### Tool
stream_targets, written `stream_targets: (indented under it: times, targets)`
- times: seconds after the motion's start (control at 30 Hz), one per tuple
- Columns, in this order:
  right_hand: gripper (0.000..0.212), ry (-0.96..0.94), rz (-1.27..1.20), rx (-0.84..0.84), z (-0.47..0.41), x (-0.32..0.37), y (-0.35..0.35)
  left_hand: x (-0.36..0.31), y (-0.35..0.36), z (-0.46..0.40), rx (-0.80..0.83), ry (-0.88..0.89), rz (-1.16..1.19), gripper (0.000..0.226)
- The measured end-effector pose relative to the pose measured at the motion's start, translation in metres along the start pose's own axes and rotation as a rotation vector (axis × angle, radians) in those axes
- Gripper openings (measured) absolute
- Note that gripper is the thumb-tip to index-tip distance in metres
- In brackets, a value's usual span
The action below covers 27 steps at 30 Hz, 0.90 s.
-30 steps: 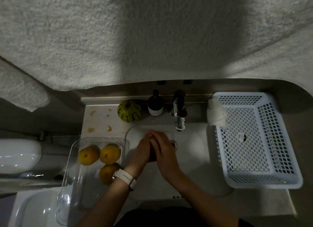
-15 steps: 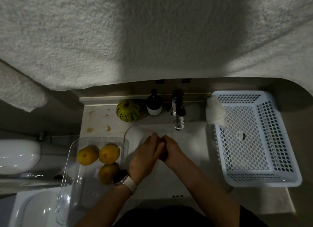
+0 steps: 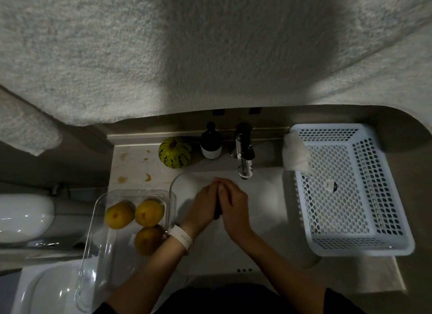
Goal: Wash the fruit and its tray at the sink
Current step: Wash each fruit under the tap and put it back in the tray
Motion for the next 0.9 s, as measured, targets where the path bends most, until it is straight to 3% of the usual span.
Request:
stream_targets:
  times: [0.03,0.1,0.23,0.3,0.37,0.5,0.6,0.7,0.8,0.83,0.9]
  targets:
    - [0.025,0.139,-0.157,-0.072,-0.002,-0.010,-0.003,-0.006,0.001,-0.001,0.021,0.092,-0.168,0.032]
    - [0.030,0.447,-0.365,-0.145,-0.003,-0.033,-0.001,-0.012,-0.004,-0.001,-0.003,0.137,-0.257,0.039]
    - [0.027,1.101,-0.814,0.070,0.008,-0.059,0.019,-0.015,0.005,0.002,0.095,0.270,-0.445,0.045]
    - [0.033,1.202,-0.887,0.140,0.013,-0.054,0.019,-0.018,0.007,0.004,0.134,0.323,-0.423,0.050]
    - [0.036,1.123,-0.873,0.129,0.006,-0.050,0.018,-0.020,0.004,0.005,0.046,0.308,-0.283,0.051]
    - [0.041,0.880,-0.631,-0.035,-0.004,-0.039,0.011,-0.010,-0.011,0.011,-0.364,0.069,0.197,0.052]
    - [0.033,0.565,-0.432,-0.132,-0.005,-0.016,0.003,-0.007,-0.016,0.011,-0.462,-0.002,0.298,0.050]
    - [0.025,0.171,-0.148,-0.114,-0.001,0.013,0.001,0.007,-0.013,0.004,-0.358,-0.182,0.284,0.042]
    - [0.030,-0.169,0.214,0.022,0.002,0.028,0.009,0.025,0.007,0.008,-0.153,-0.497,0.796,0.049]
    - [0.034,-0.245,0.326,0.064,0.004,0.028,0.011,0.024,0.008,0.010,-0.086,-0.519,0.854,0.044]
    - [0.038,-0.289,0.414,0.113,0.007,0.024,0.014,0.022,0.002,0.007,0.045,-0.416,0.624,0.043]
Point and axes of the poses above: each hand's wrist, its own z-axis away from the middle knuckle, its own y-axis out of the palm, x = y × z, the point moved 8 cm from there along -z, towards the middle knuckle, and after that the axes turned 10 degrees about y, right-handed, at the moved point
